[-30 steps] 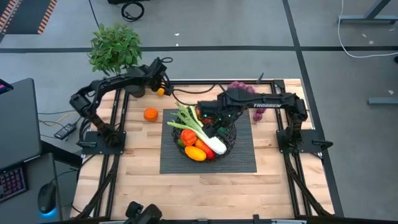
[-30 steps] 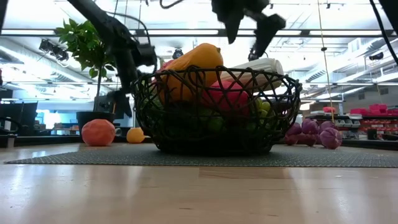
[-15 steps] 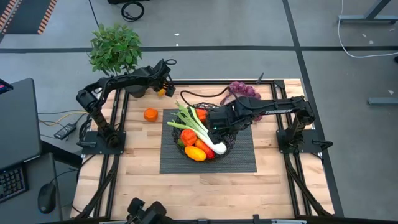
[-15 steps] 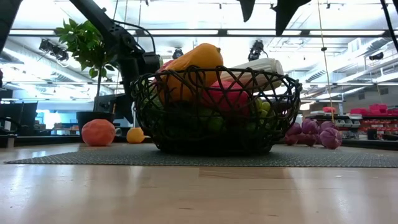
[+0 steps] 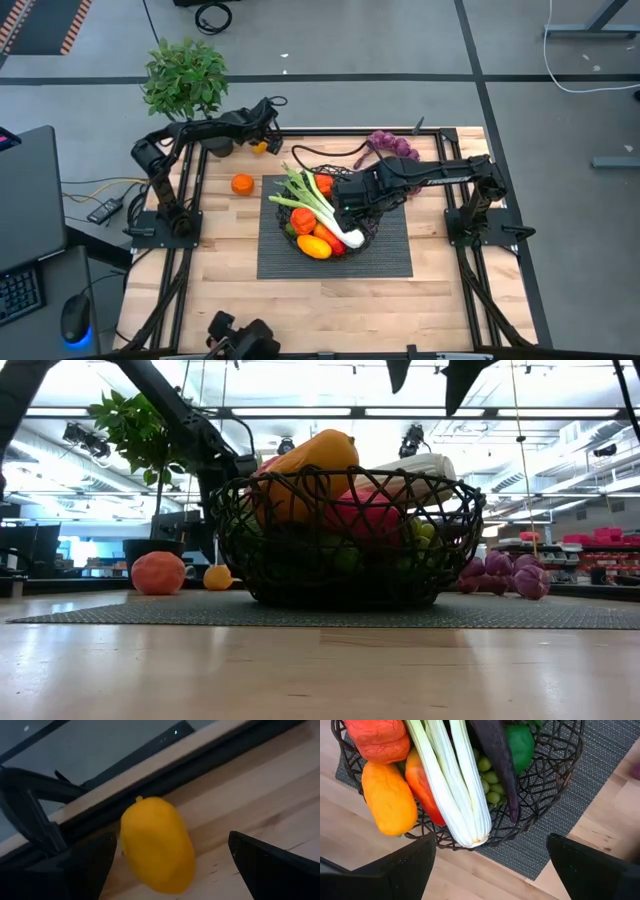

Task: Build produce basket
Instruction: Put the lemon into the black basket

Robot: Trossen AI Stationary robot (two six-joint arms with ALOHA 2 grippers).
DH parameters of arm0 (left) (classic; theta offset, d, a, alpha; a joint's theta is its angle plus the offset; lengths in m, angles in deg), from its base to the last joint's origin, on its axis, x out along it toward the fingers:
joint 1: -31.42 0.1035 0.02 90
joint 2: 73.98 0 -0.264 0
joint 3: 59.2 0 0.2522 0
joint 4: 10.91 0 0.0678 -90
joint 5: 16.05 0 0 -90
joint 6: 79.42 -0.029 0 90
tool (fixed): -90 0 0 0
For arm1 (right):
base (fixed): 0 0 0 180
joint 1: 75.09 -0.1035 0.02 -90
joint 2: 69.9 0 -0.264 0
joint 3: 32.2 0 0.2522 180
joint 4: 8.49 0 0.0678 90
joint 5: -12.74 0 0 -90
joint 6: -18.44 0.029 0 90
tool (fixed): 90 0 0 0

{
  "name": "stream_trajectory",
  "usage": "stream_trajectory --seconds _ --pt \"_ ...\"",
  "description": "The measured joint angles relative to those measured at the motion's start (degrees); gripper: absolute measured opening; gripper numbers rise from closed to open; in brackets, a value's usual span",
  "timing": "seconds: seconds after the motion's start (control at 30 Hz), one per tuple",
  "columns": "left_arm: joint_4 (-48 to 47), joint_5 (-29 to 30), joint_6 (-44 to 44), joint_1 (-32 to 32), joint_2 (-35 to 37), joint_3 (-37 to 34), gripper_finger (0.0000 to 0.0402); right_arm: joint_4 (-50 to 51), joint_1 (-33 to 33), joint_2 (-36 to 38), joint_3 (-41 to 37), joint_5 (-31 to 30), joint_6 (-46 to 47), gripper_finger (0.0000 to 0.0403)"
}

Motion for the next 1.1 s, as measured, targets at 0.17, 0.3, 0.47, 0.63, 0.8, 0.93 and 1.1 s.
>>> stream_trajectory --seconds 0.17,0.3,0.47,0.63,0.8,0.93,1.1 --pt "-0.6 0.8 0.0 0.0 -2.3 0.0 0.0391 0.2 -0.3 0.0 0.0 0.1 0.0 0.0381" --pt "-0.1 2.2 -0.1 -0.1 -2.5 0.0 0.0391 0.3 -0.3 0.0 0.0 0.2 -0.3 0.0381" --pt "2.5 3.5 -0.8 0.4 -2.7 0.0 0.0391 0.2 -0.3 0.0 0.0 0.2 -0.4 0.0381" --pt "2.9 3.5 -0.8 0.9 -4.7 0.0 0.0391 0.2 -0.3 0.0 0.0 0.2 -0.6 0.0381" --pt "1.3 4.6 -1.4 0.7 -6.3 0.2 0.0389 0.2 -0.3 0.0 0.0 0.2 -1.6 0.0381" --pt "1.9 4.2 -1.0 0.1 -6.3 0.2 0.0389 0.2 -0.3 0.0 0.0 0.2 -1.6 0.0381" --pt "2.4 2.4 0.0 -0.3 -6.5 -0.1 0.0387 0.2 -0.3 0.0 0.0 0.2 -2.0 0.0381"
